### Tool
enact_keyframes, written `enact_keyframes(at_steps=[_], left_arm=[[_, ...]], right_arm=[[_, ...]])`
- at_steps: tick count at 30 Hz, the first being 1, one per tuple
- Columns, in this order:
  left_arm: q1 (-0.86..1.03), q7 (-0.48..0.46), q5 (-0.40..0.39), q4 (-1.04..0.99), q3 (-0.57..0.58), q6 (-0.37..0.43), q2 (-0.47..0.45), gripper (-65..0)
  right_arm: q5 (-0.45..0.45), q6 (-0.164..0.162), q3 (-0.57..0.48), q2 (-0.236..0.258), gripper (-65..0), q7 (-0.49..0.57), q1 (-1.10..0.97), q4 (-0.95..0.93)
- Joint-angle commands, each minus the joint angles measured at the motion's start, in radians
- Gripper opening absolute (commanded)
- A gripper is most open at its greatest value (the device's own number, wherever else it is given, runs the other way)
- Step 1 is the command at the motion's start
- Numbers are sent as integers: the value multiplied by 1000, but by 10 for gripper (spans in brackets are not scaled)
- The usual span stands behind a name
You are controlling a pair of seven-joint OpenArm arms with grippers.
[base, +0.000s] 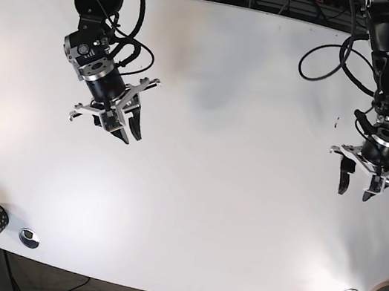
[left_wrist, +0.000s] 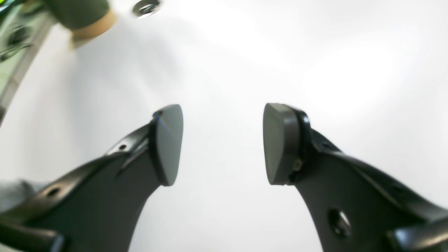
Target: Fold the T-shirt properly
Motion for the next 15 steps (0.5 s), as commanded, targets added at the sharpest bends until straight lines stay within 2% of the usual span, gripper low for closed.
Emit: enact_keyframes(at_steps=[1, 6, 12, 15], left_arm=[[17, -97, -13, 24, 54, 66, -14, -319], [123, -162, -18, 91, 122, 166, 7, -318], [302, -161, -12, 266, 99, 170, 104, -318], [393, -161, -12, 334, 94, 170, 138, -318]], right_arm=[[5, -3, 36, 2, -526, 79, 10, -24], [13, -3, 87, 4, -526, 127, -32, -35], [24, -3, 104, 33, -526, 182, -127, -35], [90, -3, 105, 39, -526, 182, -168, -33]])
